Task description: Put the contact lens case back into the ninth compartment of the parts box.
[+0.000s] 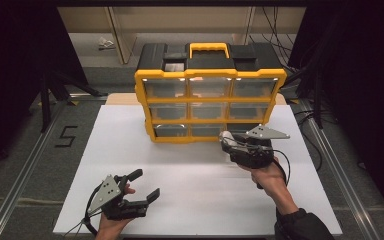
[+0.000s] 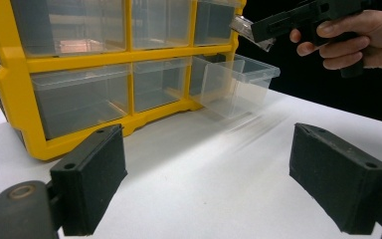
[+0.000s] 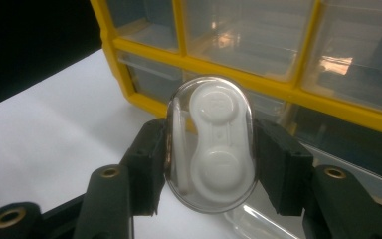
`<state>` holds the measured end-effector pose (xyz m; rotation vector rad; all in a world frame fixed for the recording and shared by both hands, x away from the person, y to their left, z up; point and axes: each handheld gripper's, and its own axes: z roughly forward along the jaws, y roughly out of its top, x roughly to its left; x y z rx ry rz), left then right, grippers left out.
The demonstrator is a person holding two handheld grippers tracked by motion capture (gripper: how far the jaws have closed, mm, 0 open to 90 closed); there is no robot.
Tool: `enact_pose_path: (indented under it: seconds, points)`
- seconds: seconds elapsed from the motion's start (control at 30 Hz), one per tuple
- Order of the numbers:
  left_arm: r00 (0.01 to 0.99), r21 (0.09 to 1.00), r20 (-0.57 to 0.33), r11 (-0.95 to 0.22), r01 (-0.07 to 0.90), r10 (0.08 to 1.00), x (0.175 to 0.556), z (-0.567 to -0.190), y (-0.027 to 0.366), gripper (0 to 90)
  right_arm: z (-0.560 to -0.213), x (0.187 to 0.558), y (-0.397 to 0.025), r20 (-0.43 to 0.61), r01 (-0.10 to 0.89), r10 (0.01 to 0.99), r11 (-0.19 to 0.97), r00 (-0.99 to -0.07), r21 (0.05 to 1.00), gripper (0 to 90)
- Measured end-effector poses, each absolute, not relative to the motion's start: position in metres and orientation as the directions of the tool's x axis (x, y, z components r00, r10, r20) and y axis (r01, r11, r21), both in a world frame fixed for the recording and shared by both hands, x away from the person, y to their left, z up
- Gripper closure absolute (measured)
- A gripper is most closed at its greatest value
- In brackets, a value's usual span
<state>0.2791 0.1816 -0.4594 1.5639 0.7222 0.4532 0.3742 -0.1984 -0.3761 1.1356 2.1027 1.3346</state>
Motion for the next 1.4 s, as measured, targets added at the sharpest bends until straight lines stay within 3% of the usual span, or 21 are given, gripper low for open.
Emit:
enact_pose_path:
  seconds: [1.4]
  points:
    - [0.722,0.983,-0.128,-0.008,0.181,0.680,0.279,-0.459,0.182,14.1,-0.385,0.391,-0.235,0.127,0.466,0.868,0.129,-0.479,0.875,49.6]
